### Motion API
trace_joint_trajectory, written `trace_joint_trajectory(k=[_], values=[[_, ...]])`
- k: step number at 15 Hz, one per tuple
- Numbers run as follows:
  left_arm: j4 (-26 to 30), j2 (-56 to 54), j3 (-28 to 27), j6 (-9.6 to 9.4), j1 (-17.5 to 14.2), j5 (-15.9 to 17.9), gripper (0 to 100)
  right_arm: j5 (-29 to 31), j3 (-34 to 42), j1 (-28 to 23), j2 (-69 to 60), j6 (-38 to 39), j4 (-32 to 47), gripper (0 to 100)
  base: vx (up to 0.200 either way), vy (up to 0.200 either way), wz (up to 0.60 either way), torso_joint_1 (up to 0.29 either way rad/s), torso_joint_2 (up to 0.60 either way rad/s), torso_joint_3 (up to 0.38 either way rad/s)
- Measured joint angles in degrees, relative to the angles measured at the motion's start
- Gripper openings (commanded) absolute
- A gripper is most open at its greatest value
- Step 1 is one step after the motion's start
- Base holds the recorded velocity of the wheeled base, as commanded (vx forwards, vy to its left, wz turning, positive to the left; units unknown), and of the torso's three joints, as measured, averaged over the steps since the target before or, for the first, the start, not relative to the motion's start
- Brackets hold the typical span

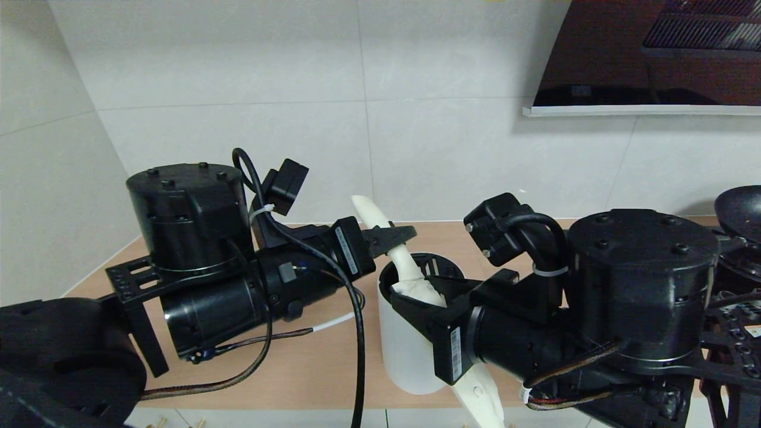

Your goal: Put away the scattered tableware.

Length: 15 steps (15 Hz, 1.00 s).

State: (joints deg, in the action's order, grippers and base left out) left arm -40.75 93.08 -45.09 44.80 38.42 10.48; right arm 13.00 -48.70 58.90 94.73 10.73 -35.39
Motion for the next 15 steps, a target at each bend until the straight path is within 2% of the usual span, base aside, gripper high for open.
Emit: trace_joint_trajectory(k=[9, 10, 15], values=[[-1.0, -0.1, 0.0, -0.02, 0.0, -0.1, 0, 0.0, 0.0, 0.0, -0.6, 0.0, 0.0, 0, 0.000, 0.000, 0.00, 0.000, 0.00, 0.000], [-1.3, -0.1, 0.0, 0.00, 0.0, -0.1, 0, 0.1, 0.0, 0.0, -0.7, 0.0, 0.0, 100, 0.000, 0.000, 0.00, 0.000, 0.00, 0.000], [-1.5, -0.4, -0.1, -0.02, 0.0, -0.6, 0, 0.0, 0.0, 0.0, -0.9, 0.0, 0.0, 100, 0.000, 0.000, 0.00, 0.000, 0.00, 0.000]])
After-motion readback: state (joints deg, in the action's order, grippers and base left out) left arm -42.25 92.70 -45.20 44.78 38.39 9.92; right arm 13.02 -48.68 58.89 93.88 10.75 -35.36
